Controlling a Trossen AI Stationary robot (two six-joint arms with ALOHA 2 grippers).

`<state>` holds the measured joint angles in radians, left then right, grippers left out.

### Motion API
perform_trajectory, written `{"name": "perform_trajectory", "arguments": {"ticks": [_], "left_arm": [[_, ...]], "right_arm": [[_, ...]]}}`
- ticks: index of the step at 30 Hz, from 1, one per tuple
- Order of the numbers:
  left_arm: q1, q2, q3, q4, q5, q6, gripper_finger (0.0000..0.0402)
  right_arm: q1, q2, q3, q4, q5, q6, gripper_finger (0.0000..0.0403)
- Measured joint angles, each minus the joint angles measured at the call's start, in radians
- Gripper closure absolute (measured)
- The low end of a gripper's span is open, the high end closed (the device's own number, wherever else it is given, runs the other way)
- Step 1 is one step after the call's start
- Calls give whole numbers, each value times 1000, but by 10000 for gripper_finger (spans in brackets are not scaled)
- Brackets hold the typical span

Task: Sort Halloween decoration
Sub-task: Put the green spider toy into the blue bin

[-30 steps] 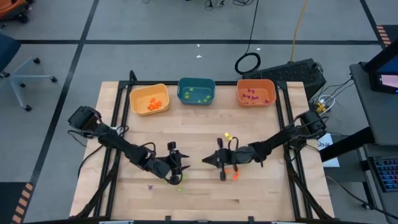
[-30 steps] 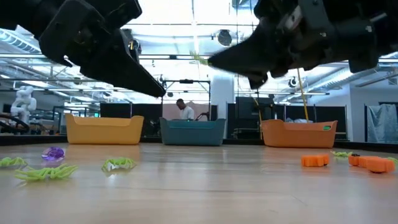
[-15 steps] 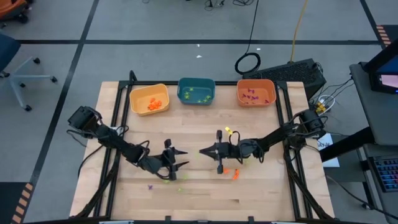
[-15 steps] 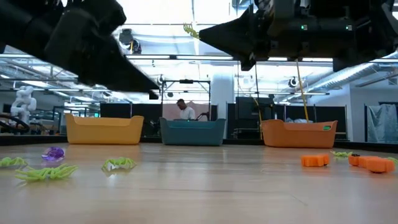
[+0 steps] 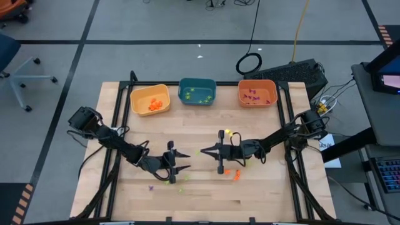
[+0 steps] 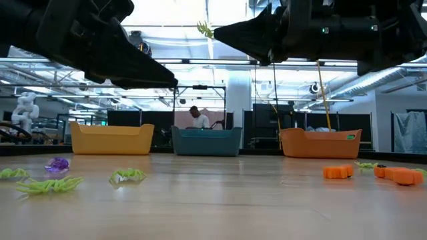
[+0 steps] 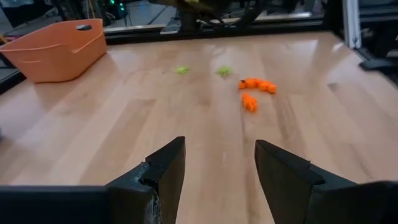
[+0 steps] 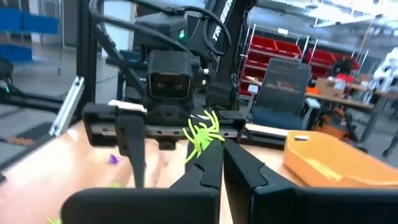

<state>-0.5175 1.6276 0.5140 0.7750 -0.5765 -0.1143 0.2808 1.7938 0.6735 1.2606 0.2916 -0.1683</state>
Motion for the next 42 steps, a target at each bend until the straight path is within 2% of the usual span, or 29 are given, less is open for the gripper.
{"name": "perform_trajectory", "arguments": {"ticks": [13, 19, 31, 42], "left_arm": [[0, 0, 0, 4, 6, -34, 208], [0, 0, 0, 4, 6, -35, 208], [0, 0, 0, 3, 6, -35, 208], [0, 0, 0, 2, 6, -35, 208]], "right_arm": [[-1, 0, 0, 0, -1, -335, 403], [-19, 0, 0, 0, -2, -379, 403], [-62, 0, 0, 0, -2, -307, 403], [-178, 0, 11, 1, -2, -6, 403]]}}
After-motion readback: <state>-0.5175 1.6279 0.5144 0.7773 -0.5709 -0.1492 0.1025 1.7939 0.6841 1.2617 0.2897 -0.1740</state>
